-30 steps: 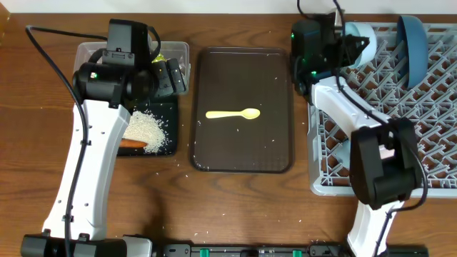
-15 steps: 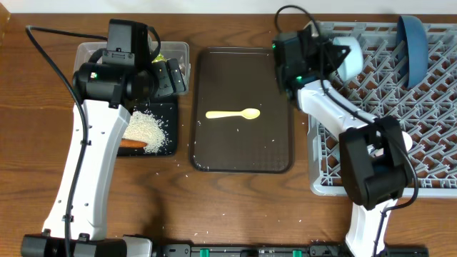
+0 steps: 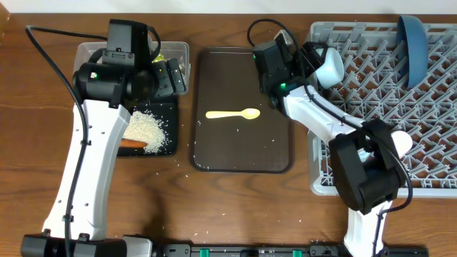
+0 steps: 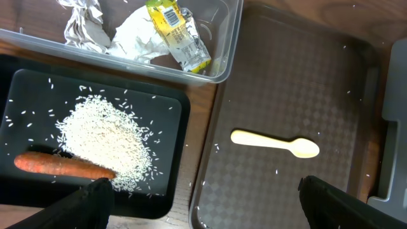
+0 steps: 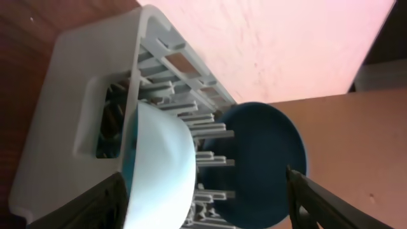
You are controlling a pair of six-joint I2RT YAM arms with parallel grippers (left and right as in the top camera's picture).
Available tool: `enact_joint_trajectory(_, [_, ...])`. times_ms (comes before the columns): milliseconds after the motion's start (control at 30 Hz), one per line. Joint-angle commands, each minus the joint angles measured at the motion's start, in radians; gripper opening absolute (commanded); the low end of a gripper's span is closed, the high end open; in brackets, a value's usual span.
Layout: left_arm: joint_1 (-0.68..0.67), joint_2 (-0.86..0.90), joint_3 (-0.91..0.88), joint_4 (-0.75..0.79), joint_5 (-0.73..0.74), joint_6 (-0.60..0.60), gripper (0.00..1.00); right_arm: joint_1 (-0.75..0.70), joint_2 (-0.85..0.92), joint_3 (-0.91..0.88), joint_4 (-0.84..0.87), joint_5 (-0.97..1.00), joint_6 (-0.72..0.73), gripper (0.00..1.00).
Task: Sort waste into correct bins and load items into the dishwasher rack
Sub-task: 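Reach the right gripper to the yellow spoon and grasp it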
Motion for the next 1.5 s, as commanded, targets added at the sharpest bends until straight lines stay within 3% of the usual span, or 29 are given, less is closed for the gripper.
enact_joint_trajectory(0, [-0.001,0.003,0.005,-0.003,-0.015,0.003,0.95,0.008,-0.124,0.021,-0.025,-0.146,0.112,0.72])
enact_joint_trajectory(100, [-0.001,0.003,0.005,-0.003,-0.015,0.003,0.95,0.013,-0.195,0.021,-0.118,-0.430,0.245,0.71])
enact_joint_trajectory(200, [-0.001,0.003,0.005,-0.003,-0.016,0.003,0.95,0.013,-0.233,0.021,-0.207,-0.775,0.390,0.81])
enact_joint_trajectory(333, [-0.001,0.003,0.005,-0.003,-0.015,0.003,0.95,0.013,-0.240,0.019,-0.292,-1.177,0.587,0.83])
enact_joint_trajectory(400, [-0.001,0.003,0.005,-0.003,-0.016,0.003,0.95,0.014,-0.219,0.012,-0.295,-1.262,0.690,0.71])
enact_joint_trajectory(533, [-0.001,0.003,0.005,-0.003,-0.016,0.003,0.95,0.016,-0.147,0.005,-0.311,-1.250,0.892,0.57])
enact_joint_trajectory(633, [-0.001,0.003,0.004,-0.003,-0.016,0.003,0.96,0.016,-0.080,0.005,-0.352,-1.231,0.988,0.57])
enact_joint_trajectory(700, [-0.001,0.003,0.005,-0.003,-0.016,0.003,0.95,0.013,-0.046,0.005,-0.378,-1.231,1.023,0.51])
enact_joint_trajectory(967, [-0.001,0.003,0.005,-0.003,-0.016,0.003,0.95,0.007,0.005,0.005,-0.491,-1.230,1.052,0.38])
enact_joint_trajectory(1467, [-0.001,0.003,0.005,-0.003,-0.015,0.003,0.95,-0.028,0.075,0.005,-0.481,-1.265,1.097,0.31])
